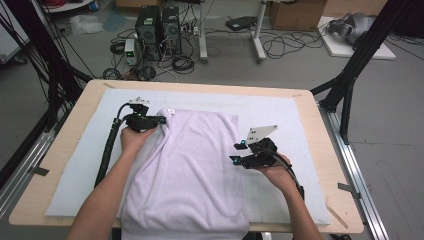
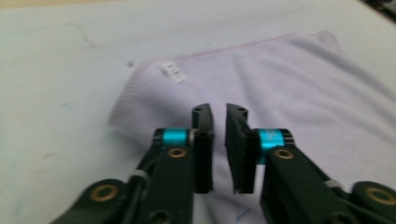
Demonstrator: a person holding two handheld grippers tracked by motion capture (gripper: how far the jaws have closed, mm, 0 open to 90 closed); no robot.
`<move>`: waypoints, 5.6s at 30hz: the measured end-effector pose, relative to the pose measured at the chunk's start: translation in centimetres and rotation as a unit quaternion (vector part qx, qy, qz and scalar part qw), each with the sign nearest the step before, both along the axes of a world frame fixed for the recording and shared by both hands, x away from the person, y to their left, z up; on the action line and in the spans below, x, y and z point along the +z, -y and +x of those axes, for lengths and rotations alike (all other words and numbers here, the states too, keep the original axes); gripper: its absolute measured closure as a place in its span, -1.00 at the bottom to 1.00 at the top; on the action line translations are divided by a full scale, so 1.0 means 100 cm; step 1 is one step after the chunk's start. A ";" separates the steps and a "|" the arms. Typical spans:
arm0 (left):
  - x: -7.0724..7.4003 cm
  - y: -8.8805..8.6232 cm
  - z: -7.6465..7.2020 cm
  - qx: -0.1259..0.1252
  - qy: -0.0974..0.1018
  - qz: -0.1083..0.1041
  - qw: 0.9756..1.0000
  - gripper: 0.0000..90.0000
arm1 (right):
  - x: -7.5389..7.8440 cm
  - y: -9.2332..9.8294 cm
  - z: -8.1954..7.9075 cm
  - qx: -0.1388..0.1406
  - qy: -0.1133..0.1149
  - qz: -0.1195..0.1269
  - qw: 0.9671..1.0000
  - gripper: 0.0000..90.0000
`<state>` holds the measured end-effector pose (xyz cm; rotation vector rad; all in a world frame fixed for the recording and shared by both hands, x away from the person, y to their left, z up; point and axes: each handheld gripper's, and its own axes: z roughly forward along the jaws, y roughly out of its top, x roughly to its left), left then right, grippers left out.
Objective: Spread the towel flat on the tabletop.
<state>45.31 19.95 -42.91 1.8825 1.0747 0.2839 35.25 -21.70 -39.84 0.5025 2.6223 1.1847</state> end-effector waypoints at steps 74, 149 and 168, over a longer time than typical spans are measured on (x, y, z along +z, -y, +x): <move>0.027 -0.053 -0.068 -0.042 0.091 0.079 0.992 0.29 | -0.003 -0.012 -0.011 0.006 -0.014 -0.029 0.999 0.11; 0.010 -0.036 -0.145 -0.135 0.081 0.044 0.986 -0.10 | -0.015 -0.002 -0.018 -0.011 -0.027 0.053 0.998 -0.03; 0.008 -0.038 -0.148 -0.137 0.088 0.053 0.985 -0.14 | -0.018 -0.009 -0.022 -0.013 -0.023 0.043 0.999 -0.17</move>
